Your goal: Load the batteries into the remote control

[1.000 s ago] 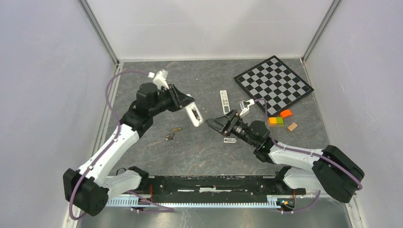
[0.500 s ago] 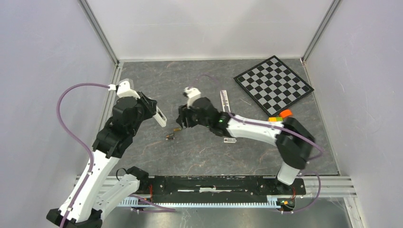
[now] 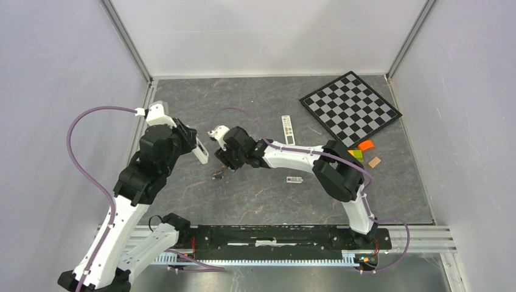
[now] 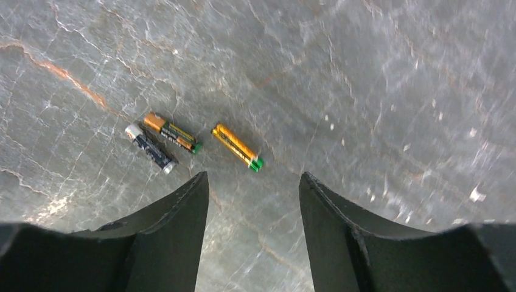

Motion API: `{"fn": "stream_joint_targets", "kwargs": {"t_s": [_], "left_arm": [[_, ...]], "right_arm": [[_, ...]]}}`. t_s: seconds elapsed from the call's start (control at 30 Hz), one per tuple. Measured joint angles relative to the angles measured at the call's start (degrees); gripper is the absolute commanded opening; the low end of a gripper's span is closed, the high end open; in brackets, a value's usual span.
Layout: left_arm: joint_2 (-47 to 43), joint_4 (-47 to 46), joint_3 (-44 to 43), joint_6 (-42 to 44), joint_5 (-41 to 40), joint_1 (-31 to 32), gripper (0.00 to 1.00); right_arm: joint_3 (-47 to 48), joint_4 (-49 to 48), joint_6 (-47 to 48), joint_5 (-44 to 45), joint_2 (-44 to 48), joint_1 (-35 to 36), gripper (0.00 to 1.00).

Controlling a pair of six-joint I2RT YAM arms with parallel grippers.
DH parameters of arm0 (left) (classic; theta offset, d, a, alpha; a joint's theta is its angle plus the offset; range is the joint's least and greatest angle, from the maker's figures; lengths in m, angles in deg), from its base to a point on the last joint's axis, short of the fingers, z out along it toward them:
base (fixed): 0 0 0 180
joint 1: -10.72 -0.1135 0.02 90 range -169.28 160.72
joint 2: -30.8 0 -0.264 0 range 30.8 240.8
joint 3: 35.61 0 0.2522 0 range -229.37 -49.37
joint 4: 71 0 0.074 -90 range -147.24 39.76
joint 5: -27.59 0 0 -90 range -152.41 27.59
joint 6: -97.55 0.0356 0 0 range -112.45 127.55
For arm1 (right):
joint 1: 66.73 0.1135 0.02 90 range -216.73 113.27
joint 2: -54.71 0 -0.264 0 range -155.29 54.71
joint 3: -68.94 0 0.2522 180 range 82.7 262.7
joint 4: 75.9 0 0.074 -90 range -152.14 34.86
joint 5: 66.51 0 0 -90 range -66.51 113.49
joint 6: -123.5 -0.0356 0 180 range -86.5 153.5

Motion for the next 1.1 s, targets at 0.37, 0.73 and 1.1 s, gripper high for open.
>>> {"fn": "stream_joint_targets", "kwargs": {"t_s": [0.37, 0.73, 1.1], "left_arm": [[-0.28, 0.50, -1.92, 0.39, 2.01, 0.00, 0.02], [-0.90, 1.49, -2.49, 0.39, 1.20, 0.00, 0.02], [-1.20, 1.62, -2.99, 0.39, 0.90, 0.00, 0.02]], "right_arm": [[12.02, 8.85, 18.12, -2.29, -7.96, 0.13, 0.49], [15.76, 11.61, 22.62, -5.16, -12.00, 0.13, 0.41], [18.25, 14.05, 23.47, -6.25, -13.40, -0.44, 0.08]]}}
